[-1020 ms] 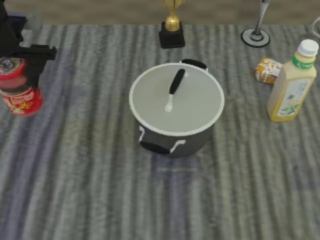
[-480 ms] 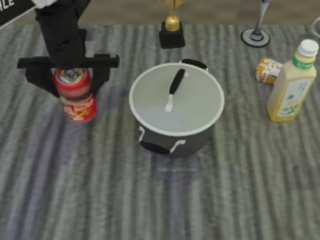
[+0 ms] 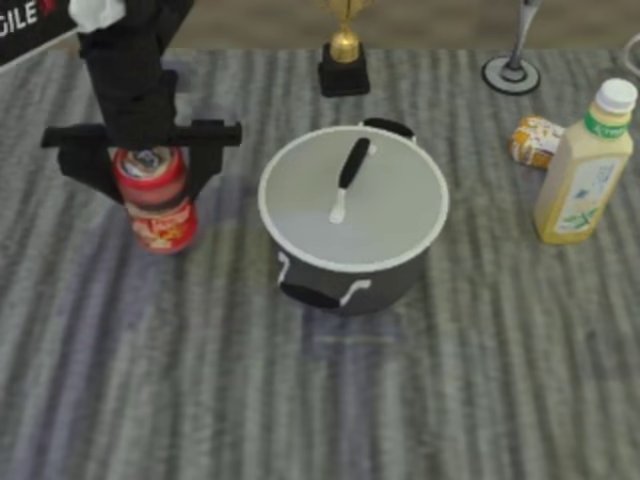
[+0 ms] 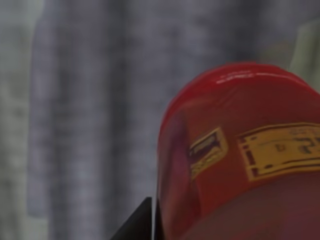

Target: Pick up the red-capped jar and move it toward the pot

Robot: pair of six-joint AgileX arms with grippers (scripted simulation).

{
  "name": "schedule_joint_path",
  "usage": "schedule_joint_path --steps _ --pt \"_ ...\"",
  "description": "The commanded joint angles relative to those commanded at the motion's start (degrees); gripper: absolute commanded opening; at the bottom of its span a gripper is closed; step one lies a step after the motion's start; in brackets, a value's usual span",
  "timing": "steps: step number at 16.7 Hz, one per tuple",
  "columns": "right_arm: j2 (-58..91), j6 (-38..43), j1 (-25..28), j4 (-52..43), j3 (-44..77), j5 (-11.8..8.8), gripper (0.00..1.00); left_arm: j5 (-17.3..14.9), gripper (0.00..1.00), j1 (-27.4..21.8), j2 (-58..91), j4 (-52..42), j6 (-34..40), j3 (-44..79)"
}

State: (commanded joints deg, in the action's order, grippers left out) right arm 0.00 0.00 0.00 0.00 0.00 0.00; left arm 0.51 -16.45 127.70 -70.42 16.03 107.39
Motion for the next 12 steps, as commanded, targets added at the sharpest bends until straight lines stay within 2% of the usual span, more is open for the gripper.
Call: schedule_joint_path --steps 4,9,12 --pt "0.00 0.00 0.00 0.00 0.00 0.00 1.00 -0.15 0.00 -0.11 1.16 6.12 -0.03 -4.78" --pt "0.00 0.00 0.00 0.00 0.00 0.00 1.00 -0.20 0.00 -0.12 1.40 6.82 -0.02 -5.46" --pt "0.00 0.00 0.00 0.00 0.00 0.00 1.00 -0.20 0.23 -0.12 1.40 6.82 -0.02 -5.46"
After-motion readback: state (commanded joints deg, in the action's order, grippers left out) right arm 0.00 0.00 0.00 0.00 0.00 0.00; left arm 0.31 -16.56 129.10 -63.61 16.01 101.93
